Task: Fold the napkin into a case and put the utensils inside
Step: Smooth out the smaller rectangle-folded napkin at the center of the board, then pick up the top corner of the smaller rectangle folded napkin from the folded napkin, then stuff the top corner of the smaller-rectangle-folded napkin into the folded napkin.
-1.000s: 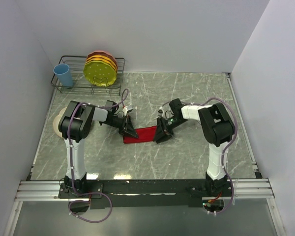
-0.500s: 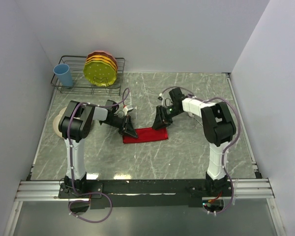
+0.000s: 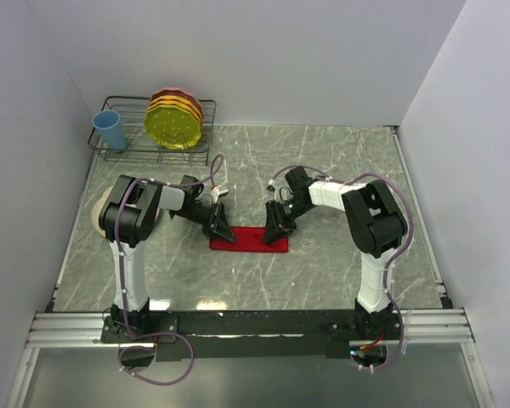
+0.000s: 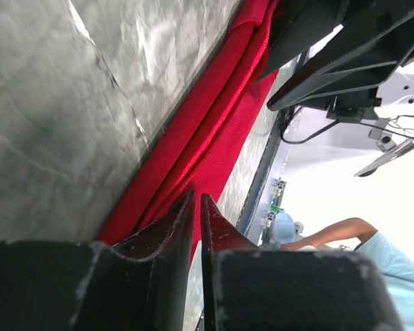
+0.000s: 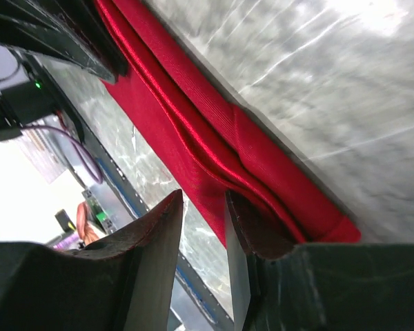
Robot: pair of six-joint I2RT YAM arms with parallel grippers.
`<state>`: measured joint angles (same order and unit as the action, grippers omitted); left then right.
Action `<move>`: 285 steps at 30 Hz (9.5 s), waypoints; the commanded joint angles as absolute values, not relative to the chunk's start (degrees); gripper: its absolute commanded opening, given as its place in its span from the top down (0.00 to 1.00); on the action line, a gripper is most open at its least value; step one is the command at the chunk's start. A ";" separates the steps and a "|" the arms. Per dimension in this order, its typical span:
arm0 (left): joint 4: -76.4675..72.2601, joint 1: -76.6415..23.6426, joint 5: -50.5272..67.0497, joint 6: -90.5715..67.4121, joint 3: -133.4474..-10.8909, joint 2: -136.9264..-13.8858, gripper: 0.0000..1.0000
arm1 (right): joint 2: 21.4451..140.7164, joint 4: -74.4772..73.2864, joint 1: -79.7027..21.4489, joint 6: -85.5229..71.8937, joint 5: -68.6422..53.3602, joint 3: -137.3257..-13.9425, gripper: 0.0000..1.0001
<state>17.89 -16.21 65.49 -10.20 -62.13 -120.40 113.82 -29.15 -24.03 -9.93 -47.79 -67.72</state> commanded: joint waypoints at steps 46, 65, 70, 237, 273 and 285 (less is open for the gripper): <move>31.38 -39.55 43.77 47.46 -86.92 -118.03 0.50 | 110.48 -38.32 -10.99 -10.20 -42.19 -72.51 0.62; 34.98 -41.04 45.00 47.81 -90.88 -120.76 0.74 | 111.53 -39.73 -10.20 -8.17 -42.45 -74.00 0.63; 33.23 -41.04 44.39 46.93 -88.78 -119.89 0.58 | 111.71 -39.99 -10.11 -8.17 -42.54 -74.62 0.62; 15.82 -29.62 52.21 -16.61 -69.69 -114.96 0.99 | 96.86 -22.32 -38.67 -0.53 -15.56 -63.19 1.00; 1.70 -26.02 55.28 -29.70 -68.75 -112.35 0.70 | 100.63 -21.88 -34.72 -2.19 -11.60 -62.93 1.00; -11.25 -23.46 55.29 -35.95 -52.93 -98.09 0.69 | 99.32 -21.62 -33.13 -5.18 -13.09 -62.93 1.00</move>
